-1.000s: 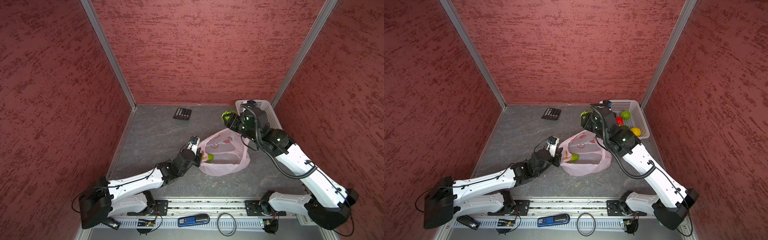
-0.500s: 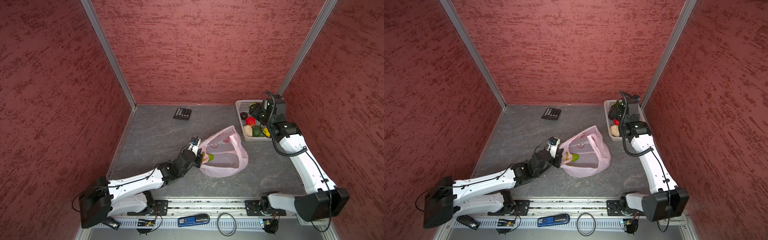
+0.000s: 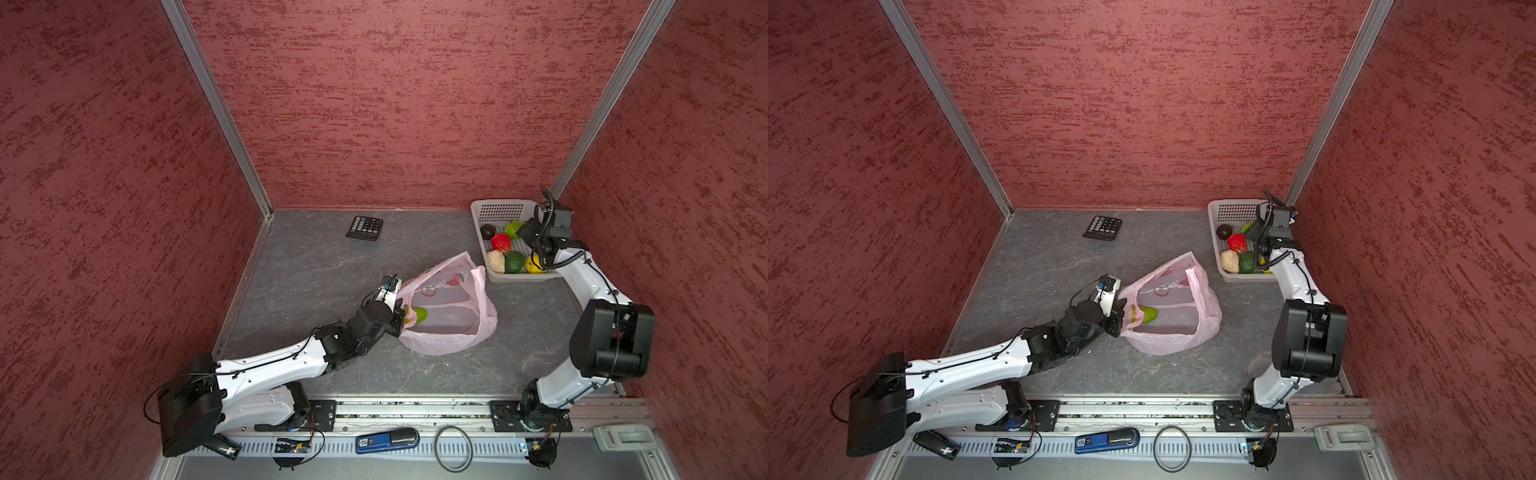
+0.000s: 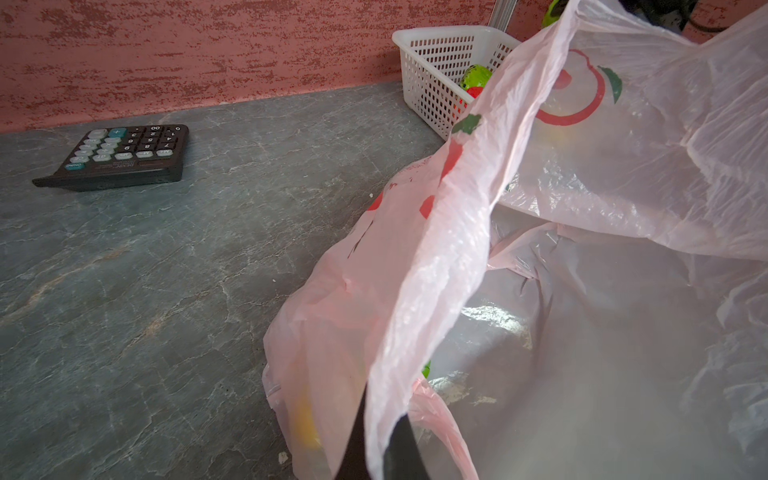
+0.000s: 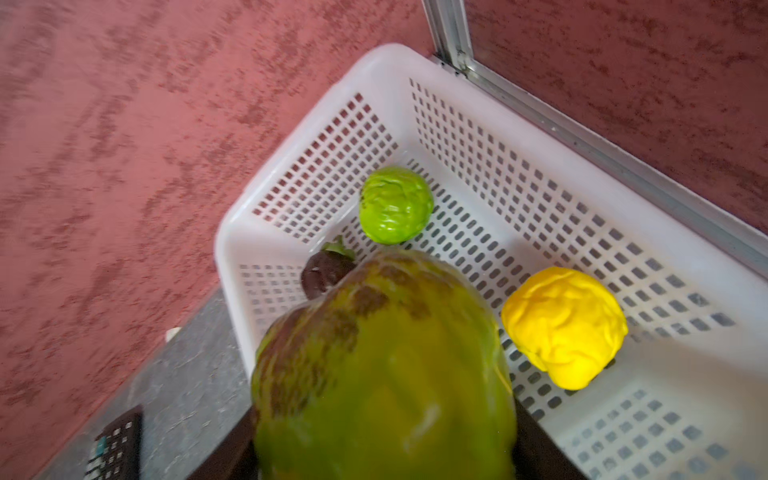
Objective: Untie the knot of the plastic bag and take out the fruit
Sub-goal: 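Carry the spotted green fruit over the basket and release it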
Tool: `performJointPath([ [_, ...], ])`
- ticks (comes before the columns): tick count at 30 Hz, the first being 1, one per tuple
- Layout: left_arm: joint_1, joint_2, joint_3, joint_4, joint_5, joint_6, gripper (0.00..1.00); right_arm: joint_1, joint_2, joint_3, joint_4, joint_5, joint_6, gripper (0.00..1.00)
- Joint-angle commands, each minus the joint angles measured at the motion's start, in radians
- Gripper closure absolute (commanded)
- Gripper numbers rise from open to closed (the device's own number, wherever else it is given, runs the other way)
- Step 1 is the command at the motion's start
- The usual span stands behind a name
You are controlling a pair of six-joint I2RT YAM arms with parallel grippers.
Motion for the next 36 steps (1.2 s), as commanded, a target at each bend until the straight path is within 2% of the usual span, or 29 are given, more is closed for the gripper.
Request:
performJointPath([
  [1,-0.007,-0.023,-0.003,-0.035,0.010,-0.013,1.00,-0.029,0.074,0.069,0.052,-0.008,-0.034,0.59],
  [9,-0.019,-0.029,-0.006,-0.063,0.001,-0.043,1.00,-0.060,0.232,0.180,0.035,0.019,-0.074,0.53],
  [16,-0.026,-0.010,0.003,-0.060,-0.014,-0.055,1.00,-0.065,0.284,0.218,0.000,0.025,-0.081,0.29],
  [21,-0.030,0.003,0.007,-0.051,-0.025,-0.060,1.00,-0.064,0.276,0.215,-0.014,0.028,-0.092,0.18],
  [29,-0.033,0.013,0.009,-0.048,-0.033,-0.057,1.00,-0.061,0.214,0.189,-0.029,0.001,-0.100,0.14],
  [36,-0.037,0.005,0.003,-0.064,-0.043,-0.055,1.00,-0.011,0.051,0.125,-0.090,-0.062,-0.114,0.14],
])
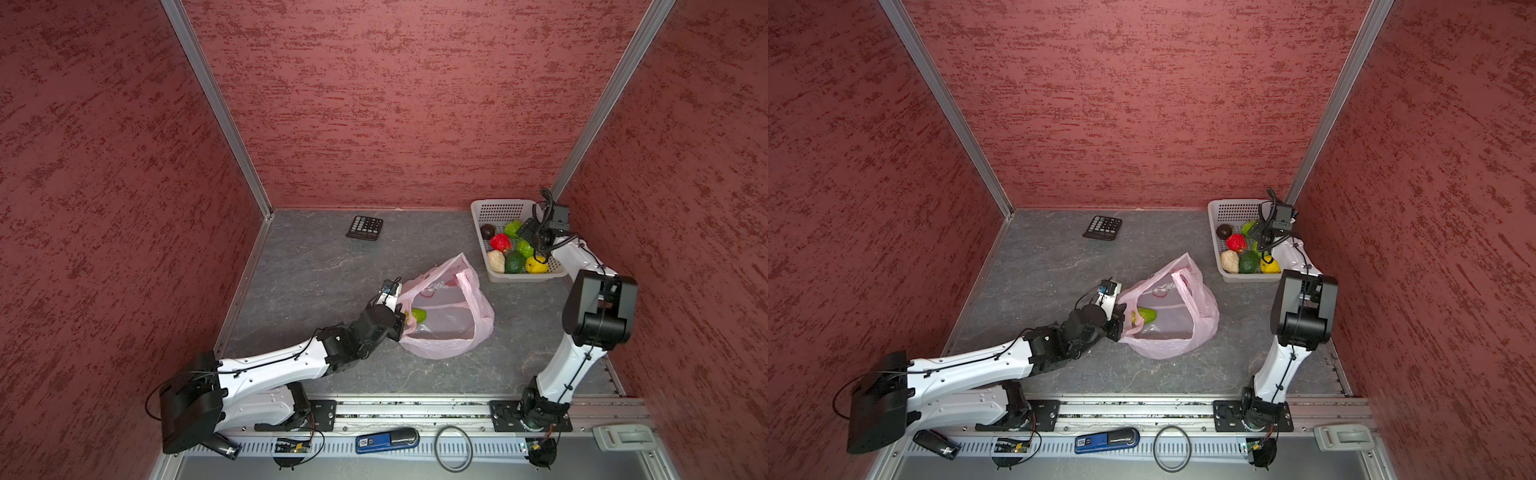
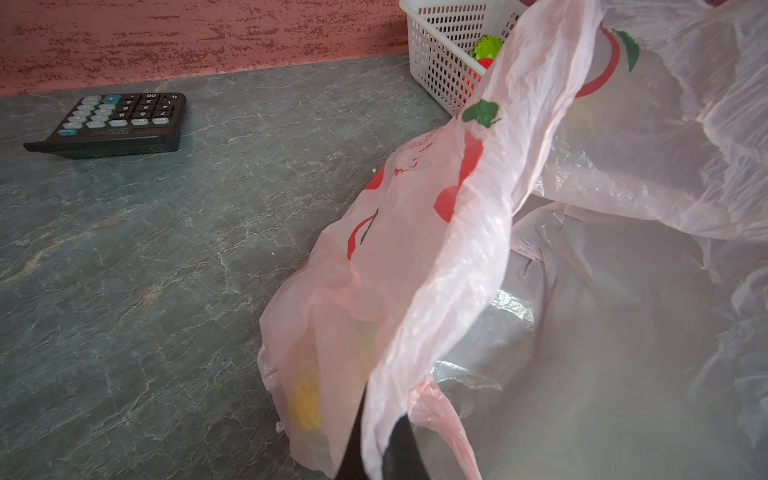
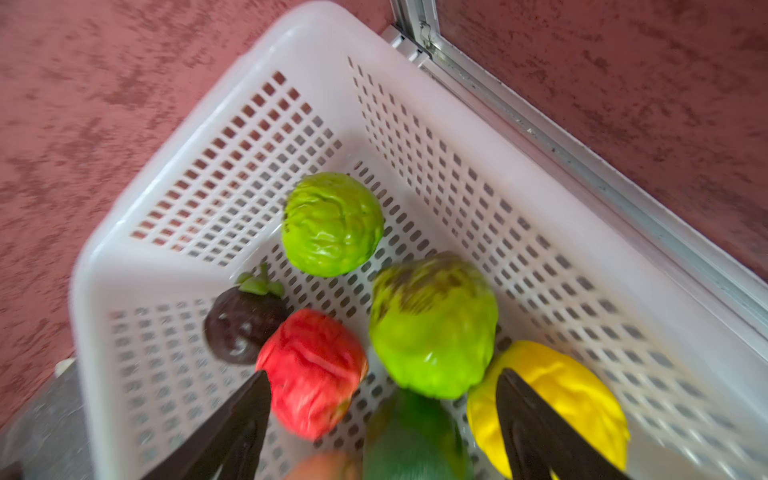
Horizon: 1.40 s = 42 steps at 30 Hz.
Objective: Untie the knot of the plastic bag and take out the fruit
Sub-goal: 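Carry the spotted green fruit over the basket and release it, then move the right gripper back toward the open pink bag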
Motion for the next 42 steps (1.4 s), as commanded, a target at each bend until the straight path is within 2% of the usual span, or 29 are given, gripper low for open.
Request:
performJointPath([
  [1,-0.005,-0.006,0.004,-0.014,-0.018,-0.002,1.00,0.039,-0.128,-0.017,-0.059,-0.056,-0.026,0.14],
  [9,0.005,-0.015,0.025,-0.023,-0.020,0.035,1.00,0.207,-0.372,-0.013,-0.290,-0.167,-0.034,0.14],
  [16,0.010,-0.013,0.041,-0.007,0.004,0.061,1.00,0.455,-0.509,0.072,-0.473,-0.170,0.053,0.14],
  [25,0.010,-0.038,0.056,-0.013,0.020,0.081,1.00,0.777,-0.502,0.248,-0.565,-0.122,0.205,0.15],
  [32,0.009,-0.070,0.046,-0.024,0.013,0.074,1.00,0.934,-0.443,0.313,-0.549,-0.099,0.270,0.15],
  [35,0.011,-0.087,0.039,-0.031,0.007,0.066,1.00,0.972,-0.431,0.294,-0.567,-0.070,0.275,0.15],
  [42,0.012,-0.117,0.020,-0.038,0.009,0.066,1.00,1.028,-0.533,0.032,-0.521,-0.014,0.305,0.18],
])
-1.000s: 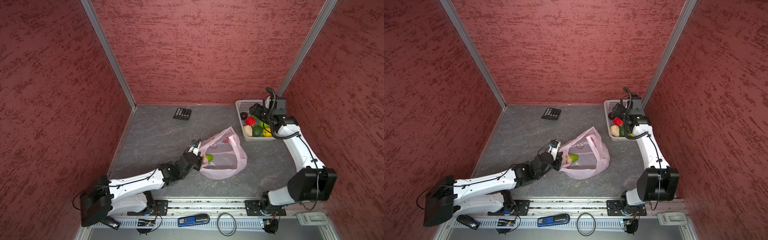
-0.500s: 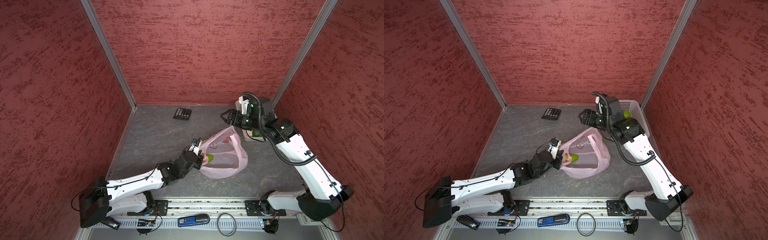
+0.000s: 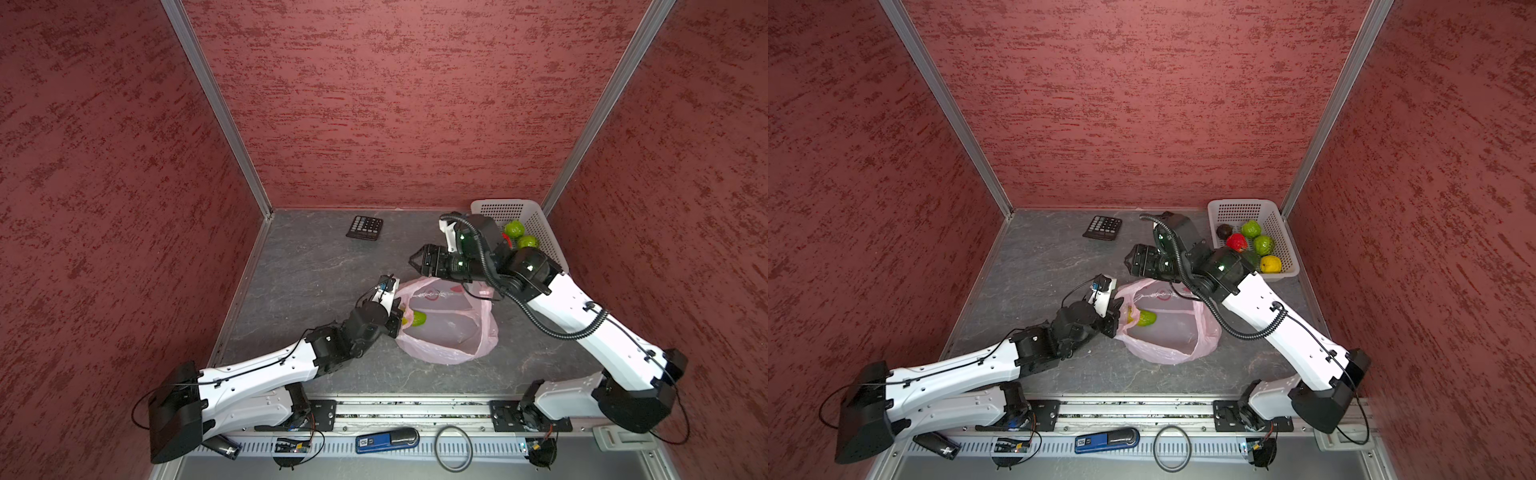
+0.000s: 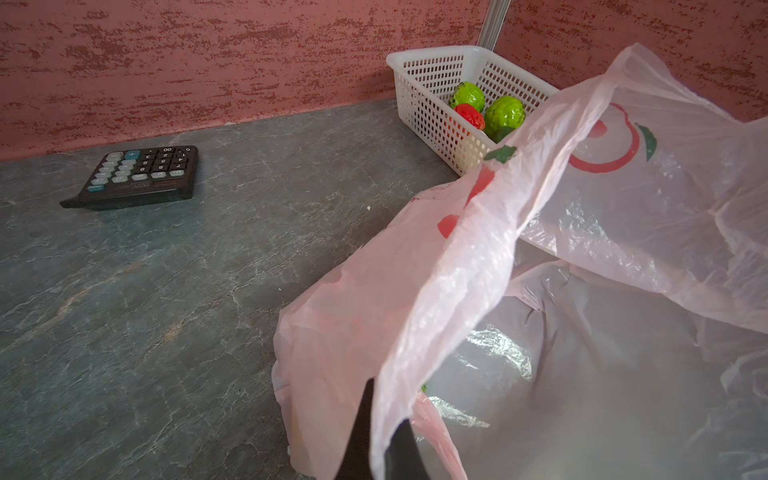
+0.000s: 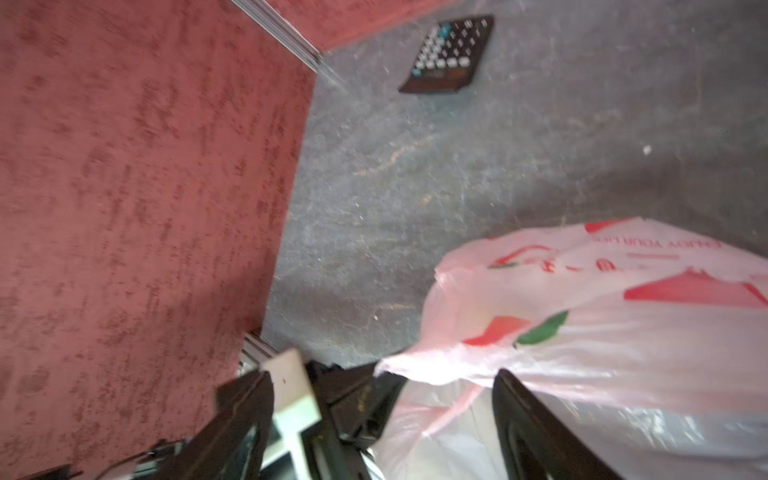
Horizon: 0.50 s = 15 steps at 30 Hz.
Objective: Untie the knot of the plastic bag and take out the fruit
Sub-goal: 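Move the right gripper back toward the open pink bag, then lower the right gripper into the bag toward the yellow-green cucumber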
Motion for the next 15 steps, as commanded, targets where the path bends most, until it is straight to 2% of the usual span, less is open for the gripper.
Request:
performJointPath([
  [1,0.008,-0.021,-0.012,-0.007,0.008,0.003,1.00,0.037,-0.070,-0.105,0.005,0.072,0.042,0.18],
  [8,0.015,-0.023,-0.028,0.008,0.024,0.015,1.00,0.144,-0.162,-0.312,0.033,0.138,0.120,0.20],
  [15,0.017,-0.063,-0.058,0.024,0.049,0.022,1.00,0.163,-0.195,-0.495,0.107,0.198,0.150,0.21],
])
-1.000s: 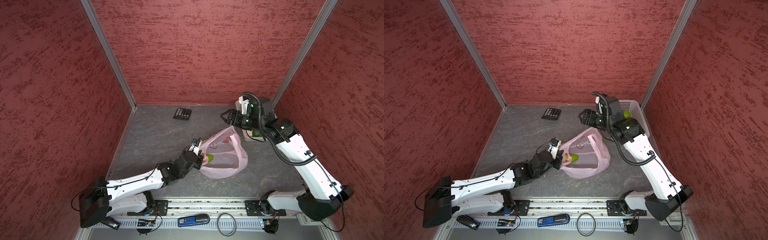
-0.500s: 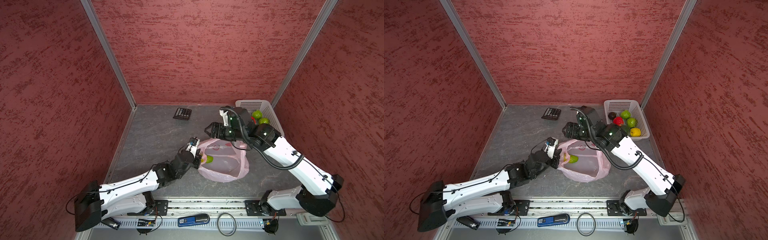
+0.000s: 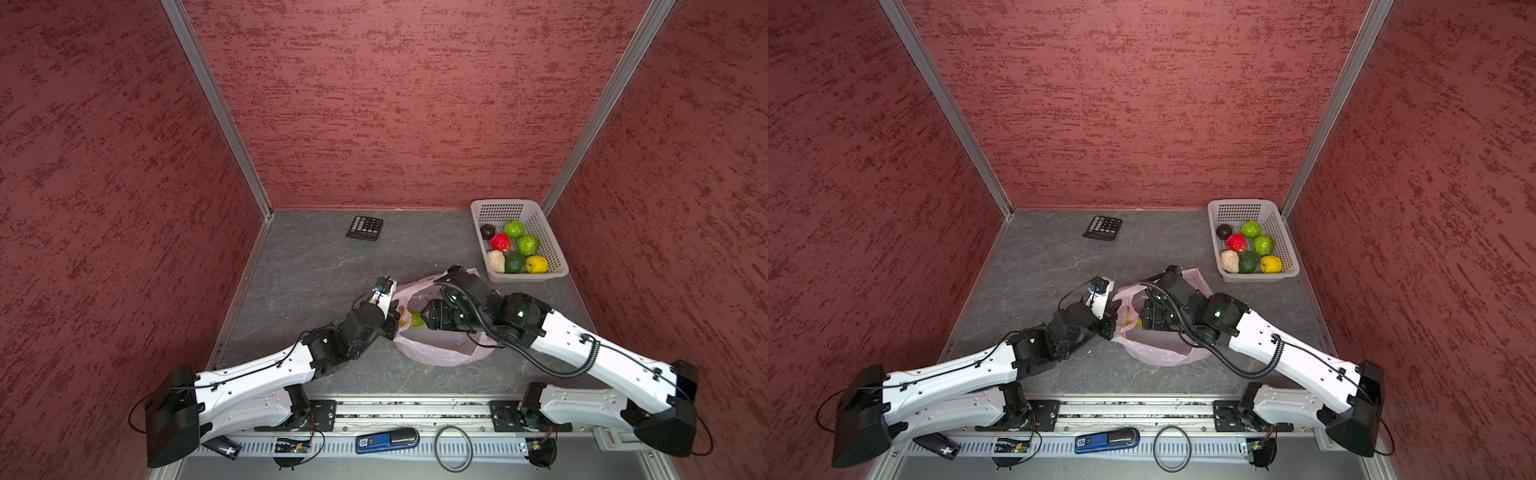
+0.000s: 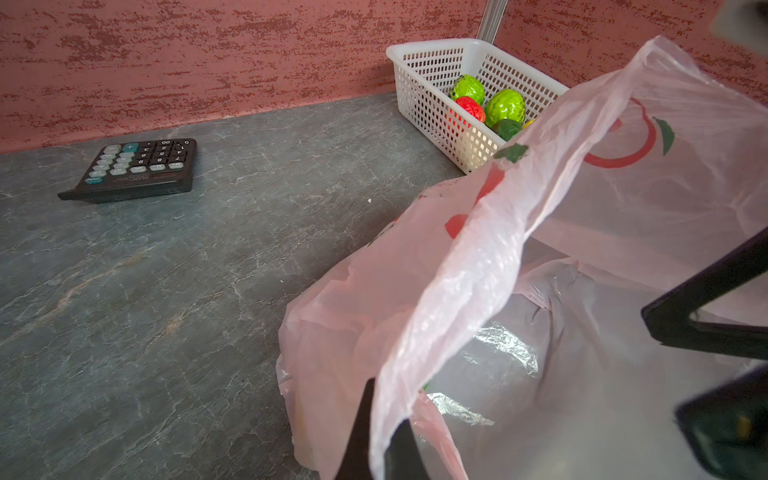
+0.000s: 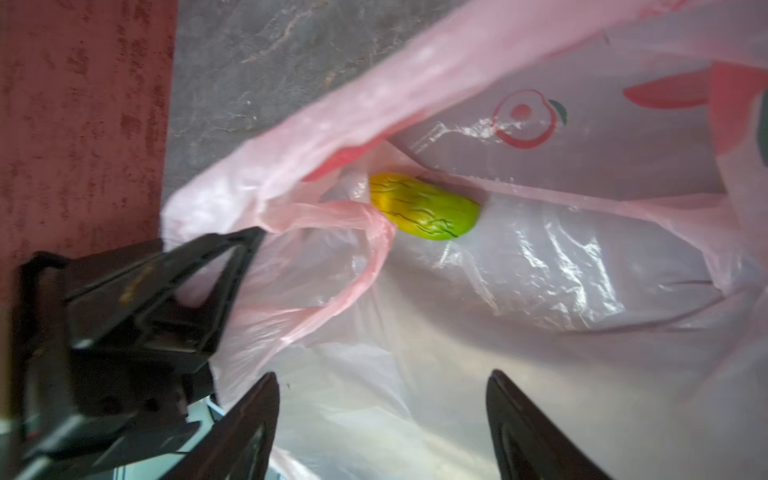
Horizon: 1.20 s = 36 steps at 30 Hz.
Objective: Untie the knot of the plastic bag and take out the fruit
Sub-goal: 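Lower the right gripper into the bag toward the yellow-green cucumber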
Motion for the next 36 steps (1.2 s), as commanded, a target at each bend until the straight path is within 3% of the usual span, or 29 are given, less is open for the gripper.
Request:
performJointPath([
  [1,0.004,-0.035,-0.022,0.024,0.031,0.019,1.00,0.006,0.001,-0.078,0.079,0.070,0.041,0.21],
  [11,0.001,-0.071,-0.070,-0.034,0.055,-0.013,1.00,0.043,0.068,-0.348,0.372,0.004,0.103,0.22],
  [22,0.007,-0.073,-0.045,-0.126,0.046,0.030,1.00,0.103,0.149,-0.497,0.613,0.000,0.120,0.21],
  [32,0.003,-0.035,-0.003,-0.144,0.120,0.130,1.00,0.096,0.174,-0.400,0.674,0.115,0.104,0.03],
  [36,0.002,-0.028,-0.025,-0.129,0.123,0.137,1.00,0.061,0.225,-0.366,0.721,0.128,0.183,0.02],
])
